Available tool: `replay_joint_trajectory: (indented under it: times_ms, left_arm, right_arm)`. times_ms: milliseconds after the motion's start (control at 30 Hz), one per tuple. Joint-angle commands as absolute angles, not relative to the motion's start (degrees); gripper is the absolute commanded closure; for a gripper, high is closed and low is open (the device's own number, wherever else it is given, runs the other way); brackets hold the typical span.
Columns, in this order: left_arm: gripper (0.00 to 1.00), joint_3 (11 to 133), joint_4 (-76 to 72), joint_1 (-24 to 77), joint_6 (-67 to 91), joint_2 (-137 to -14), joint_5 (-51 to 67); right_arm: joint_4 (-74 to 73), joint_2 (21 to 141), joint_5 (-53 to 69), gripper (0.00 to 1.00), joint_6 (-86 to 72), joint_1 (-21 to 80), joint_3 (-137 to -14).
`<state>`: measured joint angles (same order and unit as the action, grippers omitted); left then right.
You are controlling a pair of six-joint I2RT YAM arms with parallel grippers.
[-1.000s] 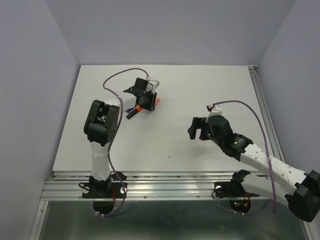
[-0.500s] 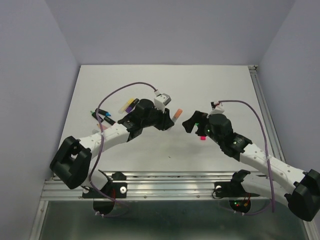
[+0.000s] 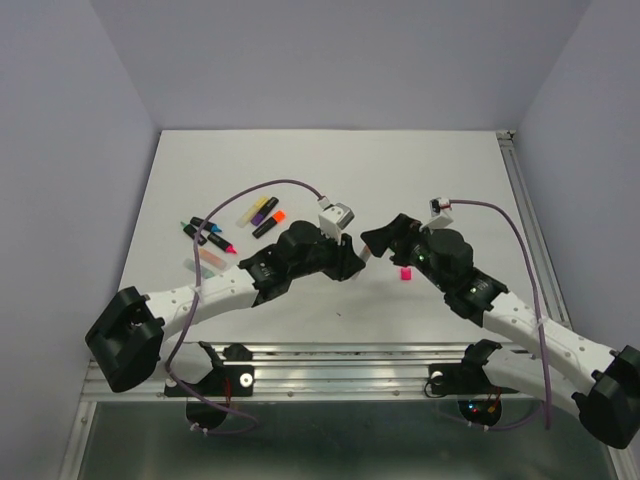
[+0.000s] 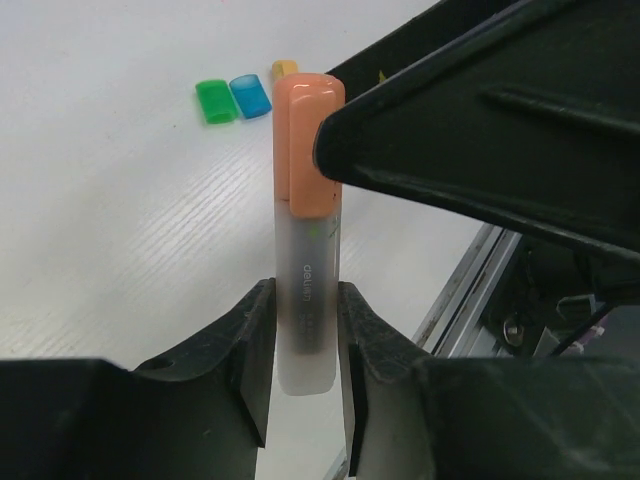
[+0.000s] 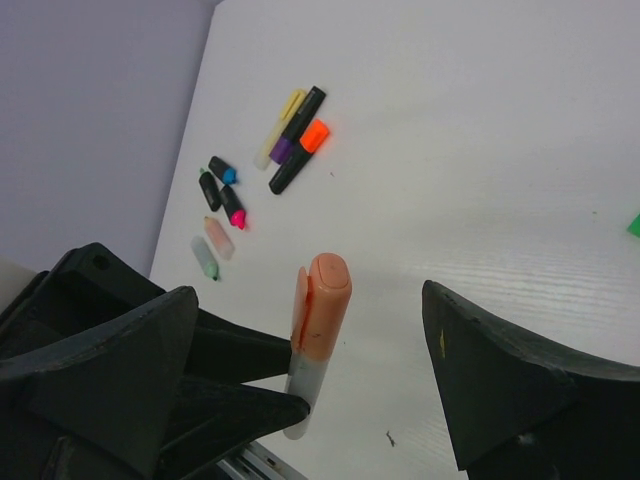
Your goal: Open the pen caps
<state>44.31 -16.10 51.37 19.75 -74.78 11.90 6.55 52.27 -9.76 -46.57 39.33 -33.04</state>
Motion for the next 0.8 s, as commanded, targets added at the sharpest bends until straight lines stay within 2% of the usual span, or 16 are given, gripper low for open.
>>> replay_joint_trajectory:
  times_ms: [0,67,167,233,333,633,767]
  left_arm:
    - [1.0,44.65,-19.42,52.2,20.92,-73.04,10.37]
    - [1.0,44.65,-19.42,52.38,20.74,-73.12,10.28]
    - [1.0,44.56,-19.34,52.56,20.83,-73.3,9.93]
    - [1.0,44.74,-19.25,52.56,20.92,-73.3,9.84]
    - [1.0,45.0,-19.16,53.0,21.09,-72.86,10.2]
    - [1.0,45.0,-19.42,54.58,19.34,-71.28,9.58]
    - [1.0,44.82,-19.42,54.93,19.34,-71.28,9.14]
  right_arm:
    - [9.23,53.43,-7.13,0.08,-47.55,38.94,-33.31]
    - [10.28,53.53,-6.59,0.16,-47.98,38.94,-32.96]
    - [11.51,53.26,-6.33,0.37,-49.12,38.94,-32.26]
    - [11.25,52.91,-6.76,0.43,-49.39,38.94,-32.08]
    - [10.72,53.0,-7.12,0.48,-49.83,38.94,-32.08]
    - [9.49,53.44,-7.29,0.5,-50.45,38.85,-32.78]
    - [9.06,53.44,-6.68,0.66,-50.62,38.94,-32.87]
